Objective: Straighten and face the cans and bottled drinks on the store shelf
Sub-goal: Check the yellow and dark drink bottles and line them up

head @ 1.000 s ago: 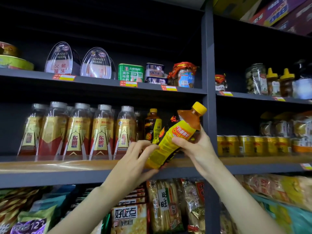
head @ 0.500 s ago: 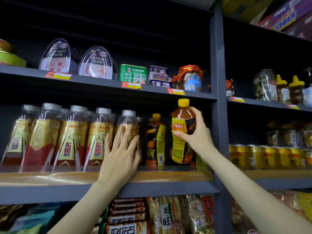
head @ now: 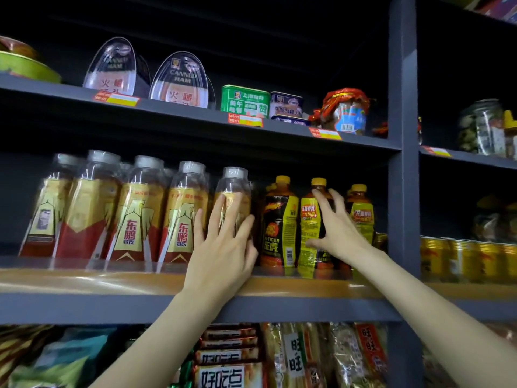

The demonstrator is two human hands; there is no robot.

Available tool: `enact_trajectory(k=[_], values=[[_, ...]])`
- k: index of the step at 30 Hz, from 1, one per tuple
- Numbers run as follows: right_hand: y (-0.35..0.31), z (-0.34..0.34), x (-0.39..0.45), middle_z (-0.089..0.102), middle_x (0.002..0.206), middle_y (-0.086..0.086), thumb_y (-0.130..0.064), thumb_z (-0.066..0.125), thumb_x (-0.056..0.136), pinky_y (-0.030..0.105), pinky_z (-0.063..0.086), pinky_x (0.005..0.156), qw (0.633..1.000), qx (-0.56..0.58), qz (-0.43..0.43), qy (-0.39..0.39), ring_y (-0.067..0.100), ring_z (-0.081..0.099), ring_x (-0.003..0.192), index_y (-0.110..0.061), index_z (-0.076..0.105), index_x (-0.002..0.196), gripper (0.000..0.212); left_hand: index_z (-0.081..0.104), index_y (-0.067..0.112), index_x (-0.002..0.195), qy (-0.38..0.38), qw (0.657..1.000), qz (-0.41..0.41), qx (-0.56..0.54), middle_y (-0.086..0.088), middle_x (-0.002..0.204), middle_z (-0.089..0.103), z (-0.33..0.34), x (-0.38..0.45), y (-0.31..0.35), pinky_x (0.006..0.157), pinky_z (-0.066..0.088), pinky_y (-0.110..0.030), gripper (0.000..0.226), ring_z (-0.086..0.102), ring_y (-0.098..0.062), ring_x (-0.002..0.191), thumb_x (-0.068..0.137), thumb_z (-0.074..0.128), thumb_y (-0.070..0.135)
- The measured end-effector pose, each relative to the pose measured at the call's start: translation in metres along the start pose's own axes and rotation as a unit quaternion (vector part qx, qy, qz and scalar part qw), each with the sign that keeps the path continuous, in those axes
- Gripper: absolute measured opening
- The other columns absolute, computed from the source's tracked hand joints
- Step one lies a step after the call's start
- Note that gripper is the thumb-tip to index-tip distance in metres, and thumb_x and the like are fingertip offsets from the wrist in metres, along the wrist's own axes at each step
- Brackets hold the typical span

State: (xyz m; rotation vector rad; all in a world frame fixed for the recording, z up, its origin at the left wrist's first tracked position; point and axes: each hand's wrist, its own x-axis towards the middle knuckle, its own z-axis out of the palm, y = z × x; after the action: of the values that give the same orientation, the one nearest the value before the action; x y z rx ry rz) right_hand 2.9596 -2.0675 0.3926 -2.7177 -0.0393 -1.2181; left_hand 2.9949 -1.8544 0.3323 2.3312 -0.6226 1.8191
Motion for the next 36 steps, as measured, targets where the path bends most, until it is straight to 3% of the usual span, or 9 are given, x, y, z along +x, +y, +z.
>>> enact_trajectory(k=[3, 8, 15, 19, 21, 26, 28, 31, 36], values=[[0.004, -0.004, 0.008, 0.005, 0.158, 0.008, -0.031, 0.082, 0.070, 0.042, 0.029, 0.111, 0.995, -0.102, -0.019, -0.015, 0.034, 0.018, 0.141, -0.021, 0.007, 0.151, 0.111, 0.062, 0.016, 0.119, 0.007, 1.000, 0.000, 0.005, -0.014, 0.146, 0.037, 0.000, -0.001, 0.001, 0.108, 0.017, -0.052, 0.049, 0.032, -0.035, 0.136, 0.086, 0.032, 0.035], [0.007, 0.020, 0.029, 0.016, 0.155, 0.015, -0.033, 0.080, 0.071, 0.039, 0.028, 0.112, 0.984, -0.178, 0.014, -0.007, 0.034, 0.021, 0.142, -0.016, 0.009, 0.150, 0.108, 0.062, 0.015, 0.120, 0.002, 1.000, 0.003, 0.012, -0.015, 0.147, 0.036, 0.000, -0.002, 0.002, 0.108, 0.014, -0.050, 0.049, 0.032, -0.036, 0.136, 0.087, 0.031, 0.034], [0.013, 0.049, 0.065, 0.003, 0.156, 0.022, -0.012, 0.069, 0.084, 0.042, 0.045, 0.099, 0.965, -0.250, 0.040, -0.067, 0.038, 0.011, 0.144, -0.012, -0.005, 0.151, 0.099, 0.061, 0.016, 0.120, 0.001, 1.000, 0.006, 0.024, -0.014, 0.147, 0.035, 0.002, -0.002, 0.000, 0.109, 0.014, -0.049, 0.048, 0.030, -0.034, 0.137, 0.086, 0.032, 0.035], [0.016, 0.055, 0.072, 0.004, 0.155, 0.024, 0.002, 0.049, 0.092, 0.040, 0.039, 0.104, 0.962, -0.260, 0.037, -0.074, 0.039, 0.011, 0.144, -0.011, -0.005, 0.151, 0.081, 0.062, 0.018, 0.119, 0.003, 1.000, 0.004, 0.021, -0.013, 0.147, 0.036, 0.001, -0.001, 0.000, 0.109, 0.014, -0.049, 0.047, 0.030, -0.032, 0.137, 0.086, 0.032, 0.035], [0.013, 0.049, 0.066, 0.006, 0.154, 0.026, 0.005, 0.052, 0.089, 0.040, 0.033, 0.109, 0.967, -0.240, 0.037, -0.069, 0.040, 0.011, 0.143, -0.010, 0.000, 0.151, 0.082, 0.062, 0.018, 0.118, 0.003, 1.000, 0.004, 0.017, -0.013, 0.147, 0.036, 0.000, -0.001, 0.001, 0.109, 0.015, -0.049, 0.047, 0.029, -0.031, 0.137, 0.086, 0.032, 0.035], [0.019, 0.020, 0.025, 0.030, 0.147, 0.026, 0.004, 0.070, 0.075, 0.046, 0.027, 0.112, 0.960, -0.222, -0.060, 0.161, 0.043, 0.017, 0.141, -0.002, 0.035, 0.141, 0.075, 0.062, 0.016, 0.119, -0.002, 1.000, 0.003, 0.019, -0.015, 0.147, 0.036, -0.003, -0.001, 0.002, 0.110, 0.013, -0.049, 0.049, 0.031, -0.033, 0.137, 0.086, 0.031, 0.034], [0.026, 0.011, 0.007, 0.016, 0.151, 0.026, 0.000, 0.069, 0.079, 0.051, 0.024, 0.112, 0.969, -0.195, 0.006, 0.155, 0.047, 0.012, 0.140, -0.008, 0.024, 0.147, 0.082, 0.062, 0.014, 0.119, -0.003, 1.000, 0.004, 0.021, -0.016, 0.147, 0.036, -0.004, -0.001, 0.003, 0.109, 0.013, -0.049, 0.049, 0.032, -0.034, 0.136, 0.086, 0.031, 0.034], [0.033, 0.007, -0.005, -0.014, 0.154, 0.022, -0.003, 0.063, 0.087, 0.049, 0.036, 0.104, 0.980, -0.135, 0.141, 0.047, 0.049, 0.015, 0.138, -0.023, -0.004, 0.151, 0.095, 0.062, 0.013, 0.119, -0.005, 1.000, 0.000, 0.019, -0.017, 0.146, 0.037, -0.005, -0.001, 0.004, 0.108, 0.013, -0.048, 0.050, 0.034, -0.036, 0.135, 0.085, 0.031, 0.033], [0.035, 0.004, 0.002, -0.011, 0.155, 0.022, 0.006, 0.064, 0.084, 0.046, 0.041, 0.099, 0.971, 0.013, 0.235, 0.050, 0.046, 0.029, 0.135, -0.030, -0.009, 0.151, 0.106, 0.062, 0.013, 0.119, -0.006, 1.000, -0.001, 0.017, -0.017, 0.146, 0.036, -0.006, -0.002, 0.003, 0.108, 0.012, -0.048, 0.051, 0.034, -0.037, 0.134, 0.085, 0.030, 0.033]])
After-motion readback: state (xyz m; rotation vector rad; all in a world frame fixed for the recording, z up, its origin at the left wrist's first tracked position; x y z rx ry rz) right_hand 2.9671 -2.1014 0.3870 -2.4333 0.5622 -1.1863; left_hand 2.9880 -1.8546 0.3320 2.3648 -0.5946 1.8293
